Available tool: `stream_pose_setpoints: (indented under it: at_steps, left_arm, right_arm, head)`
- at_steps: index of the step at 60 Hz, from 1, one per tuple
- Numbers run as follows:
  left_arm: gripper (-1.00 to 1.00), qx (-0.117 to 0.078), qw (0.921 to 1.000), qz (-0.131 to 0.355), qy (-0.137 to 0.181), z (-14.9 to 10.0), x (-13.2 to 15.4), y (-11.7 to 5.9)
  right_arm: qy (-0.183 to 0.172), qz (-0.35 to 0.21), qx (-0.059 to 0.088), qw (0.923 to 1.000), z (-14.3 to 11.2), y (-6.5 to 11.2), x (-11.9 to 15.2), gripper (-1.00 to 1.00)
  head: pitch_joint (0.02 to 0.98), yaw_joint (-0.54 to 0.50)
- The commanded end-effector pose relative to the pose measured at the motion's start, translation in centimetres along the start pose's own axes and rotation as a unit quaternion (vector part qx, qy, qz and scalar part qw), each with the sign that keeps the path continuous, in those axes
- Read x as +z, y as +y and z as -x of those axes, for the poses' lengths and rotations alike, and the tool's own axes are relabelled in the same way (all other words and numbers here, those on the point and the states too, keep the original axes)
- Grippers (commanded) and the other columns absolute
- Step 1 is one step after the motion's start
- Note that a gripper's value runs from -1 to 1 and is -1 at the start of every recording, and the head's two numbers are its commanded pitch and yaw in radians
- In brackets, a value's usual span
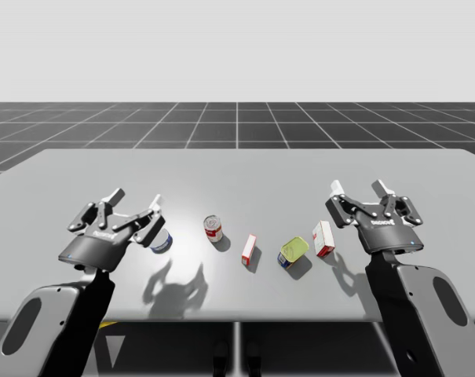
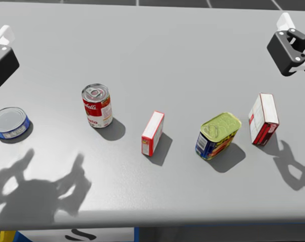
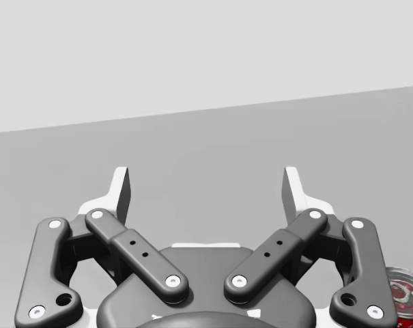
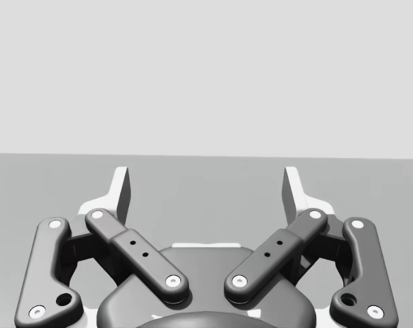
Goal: Grasp the gelatin box and hold it up.
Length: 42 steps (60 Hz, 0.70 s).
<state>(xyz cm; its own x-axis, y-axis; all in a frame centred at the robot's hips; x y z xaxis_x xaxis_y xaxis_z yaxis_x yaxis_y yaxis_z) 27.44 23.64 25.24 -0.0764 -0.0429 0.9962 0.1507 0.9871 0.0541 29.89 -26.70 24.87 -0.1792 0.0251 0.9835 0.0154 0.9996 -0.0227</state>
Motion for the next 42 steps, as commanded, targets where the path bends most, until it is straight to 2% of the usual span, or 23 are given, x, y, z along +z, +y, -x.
stream_pose_setpoints:
  at_steps: [1, 2, 4, 8, 12, 21, 26, 32, 35, 40, 42]
  left_arm:
    - [-1.00, 0.015, 0.9984, 0.053, 0.015, -0.7, 1.9, -3.4]
    - [-1.00, 0.005, 0.9987, 0.051, 0.003, -0.5, 2.3, -4.3]
    - [-1.00, -0.011, 0.9991, 0.041, 0.009, -0.5, 2.6, -4.8]
    - [-1.00, -0.009, 0.9991, 0.040, 0.014, -0.3, 3.3, -5.7]
    - [-1.00, 0.006, 0.9985, 0.051, 0.019, 0.0, 4.1, -6.5]
    - [-1.00, 0.014, 0.9945, 0.099, 0.030, 1.0, 5.9, -7.9]
    - [-1.00, 0.025, 0.9913, 0.120, 0.047, 1.9, 7.0, -8.8]
    - [-1.00, 0.022, 0.9883, 0.137, 0.064, 3.3, 7.8, -9.8]
    - [-1.00, 0.030, 0.9858, 0.146, 0.078, 4.1, 8.1, -10.4]
    - [-1.00, 0.035, 0.9818, 0.159, 0.099, 5.7, 8.6, -11.5]
    - [-1.00, 0.031, 0.9795, 0.167, 0.109, 6.4, 8.7, -11.9]
  right_arm:
    - [0.000, 0.002, 0.002, 1.0000, 0.0, 0.0, 0.0, -1.00]
    - [0.000, 0.002, 0.003, 1.0000, 0.0, 0.0, 0.0, -1.00]
    - [0.000, 0.002, 0.003, 1.0000, 0.0, 0.1, 0.0, -1.00]
    - [-0.001, 0.001, 0.002, 1.0000, 0.0, 0.1, 0.0, -1.00]
    - [-0.004, 0.001, 0.008, 1.0000, -0.1, 0.0, 0.1, -1.00]
    - [-0.007, 0.004, 0.009, 0.9999, -0.2, 0.0, 0.1, -1.00]
    - [-0.007, 0.005, 0.009, 0.9999, -0.2, 0.0, 0.1, -1.00]
    - [-0.008, 0.005, 0.008, 0.9999, -0.2, 0.0, 0.2, -1.00]
    - [-0.008, 0.005, 0.008, 0.9999, -0.3, 0.0, 0.2, -1.00]
    - [-0.009, 0.006, 0.006, 0.9999, -0.3, 0.0, 0.3, -1.00]
    - [-0.009, 0.006, 0.006, 0.9999, -0.3, 0.0, 0.3, -1.00]
  head:
    - [0.863, -0.06]
    - [0.863, -0.05]
    - [0.863, -0.05]
    - [0.864, -0.05]
    - [0.867, -0.05]
    - [0.877, -0.05]
    - [0.878, -0.05]
    - [0.880, -0.05]
    - [0.881, -0.05]
    - [0.881, -0.05]
    - [0.880, -0.05]
